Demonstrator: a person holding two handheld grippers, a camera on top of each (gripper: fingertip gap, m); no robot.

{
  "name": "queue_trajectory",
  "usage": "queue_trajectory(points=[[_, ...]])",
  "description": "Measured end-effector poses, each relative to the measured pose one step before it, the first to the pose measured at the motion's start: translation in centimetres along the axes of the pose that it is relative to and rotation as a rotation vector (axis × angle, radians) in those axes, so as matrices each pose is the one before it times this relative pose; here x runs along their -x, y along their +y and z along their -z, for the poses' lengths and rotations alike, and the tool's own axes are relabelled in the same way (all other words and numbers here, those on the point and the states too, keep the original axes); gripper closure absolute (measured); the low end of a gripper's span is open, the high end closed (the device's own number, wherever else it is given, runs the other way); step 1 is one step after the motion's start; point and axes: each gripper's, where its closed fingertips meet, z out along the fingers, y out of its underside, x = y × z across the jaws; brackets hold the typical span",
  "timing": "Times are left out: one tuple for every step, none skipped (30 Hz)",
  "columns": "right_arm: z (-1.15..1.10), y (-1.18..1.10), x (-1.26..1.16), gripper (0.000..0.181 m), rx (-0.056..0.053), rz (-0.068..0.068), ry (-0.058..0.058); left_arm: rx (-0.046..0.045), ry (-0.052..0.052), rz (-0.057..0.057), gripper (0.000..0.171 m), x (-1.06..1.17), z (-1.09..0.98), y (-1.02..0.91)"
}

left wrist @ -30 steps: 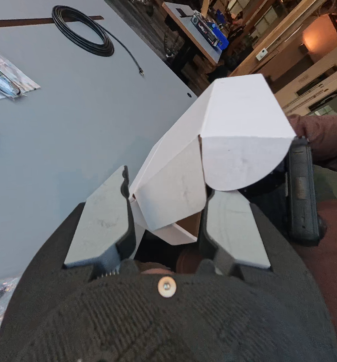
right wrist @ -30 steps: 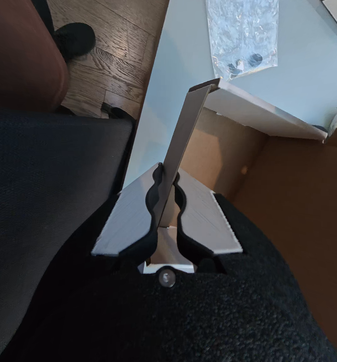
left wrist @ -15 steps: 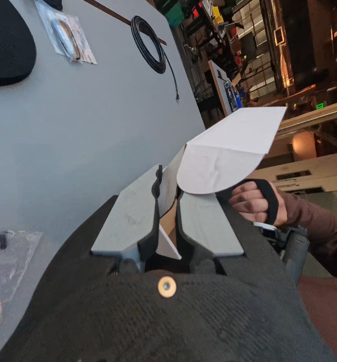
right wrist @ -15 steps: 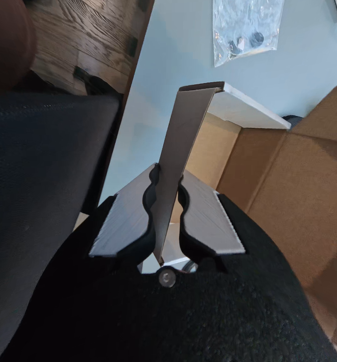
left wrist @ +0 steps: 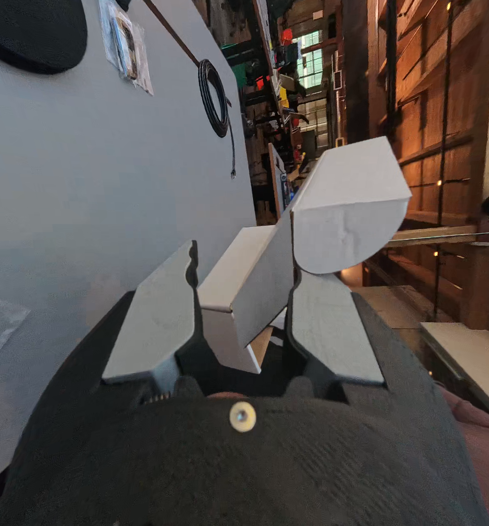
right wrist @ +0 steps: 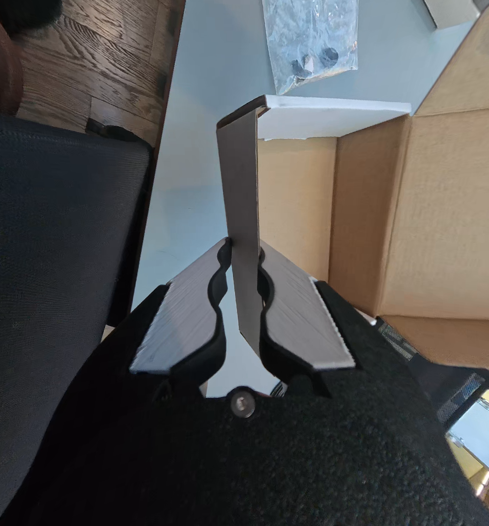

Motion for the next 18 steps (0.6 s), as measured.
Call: queue_trajectory(points=[[0.078,0.05,-0.216,0.17,-0.0015,-0.0034,-0.0024,0.01706,-0.0337,-0.0694,0.103,-0.62,0.15,-0.189],[0.093,0.067,-0.294,0.172,-0.0016,-0.0053,0.0012,0.013,-0.0301,-0.0679,0.099,-0.675,0.23,-0.252],[0.122,0.078,-0.362,0.172,-0.0039,-0.0097,0.0032,0.0104,-0.0415,-0.0649,0.091,-0.482,0.29,-0.288],[0.163,0.05,-0.436,0.173,-0.0073,-0.0144,0.0039,0.00918,-0.0406,-0.0648,0.086,-0.414,0.35,-0.292],[0.198,0.057,-0.481,0.173,-0.0083,-0.0191,0.0039,0.00235,-0.0265,-0.0667,0.086,-0.519,0.42,-0.336],[0.194,0.058,-0.489,0.173,-0.0092,-0.0232,0.0015,-0.00555,-0.0268,-0.0576,0.085,-0.375,0.432,-0.391],[0.195,0.02,-0.422,0.173,-0.0121,-0.0251,-0.0034,-0.01023,-0.0262,-0.044,0.084,-0.232,0.427,-0.391],[0.148,-0.006,-0.367,0.173,-0.0125,-0.0256,-0.0063,-0.00807,-0.0173,-0.0289,0.081,-0.225,0.364,-0.323],[0.043,0.024,-0.312,0.174,-0.0077,-0.0255,-0.0063,-0.0043,-0.0136,-0.0192,0.076,-0.192,0.337,-0.223],[-0.09,0.076,-0.179,0.174,-0.0034,-0.0268,-0.0124,-0.01141,-0.0214,-0.0204,0.075,-0.09,0.369,-0.278],[-0.202,0.104,-0.025,0.175,-0.0026,-0.0326,-0.0208,-0.01751,-0.0277,-0.0331,0.076,-0.026,0.398,-0.347],[-0.288,0.126,0.066,0.175,-0.0036,-0.0378,-0.0262,-0.01165,-0.0387,-0.0405,0.078,0.126,0.4,-0.304],[-0.33,0.157,0.148,0.177,-0.0057,-0.0381,-0.0305,-0.00368,-0.0391,-0.0386,0.08,0.16,0.371,-0.279],[-0.309,0.158,0.042,0.179,-0.0057,-0.0375,-0.0218,0.00578,-0.0322,-0.0346,0.08,0.111,0.352,-0.302],[-0.277,0.221,-0.179,0.18,-0.0012,-0.0341,-0.0062,0.00901,-0.0271,-0.0433,0.08,-0.054,0.343,-0.411],[-0.27,0.241,-0.263,0.18,0.0029,-0.0282,-0.0004,0.00704,-0.0301,-0.0558,0.08,-0.143,0.339,-0.527],[-0.259,0.25,-0.226,0.18,0.0055,-0.0262,-0.0054,0.00398,-0.0421,-0.0568,0.08,-0.12,0.314,-0.662],[-0.286,0.23,-0.236,0.18,0.0067,-0.0291,-0.0093,0.00156,-0.032,-0.0568,0.08,-0.413,0.228,-0.72]])
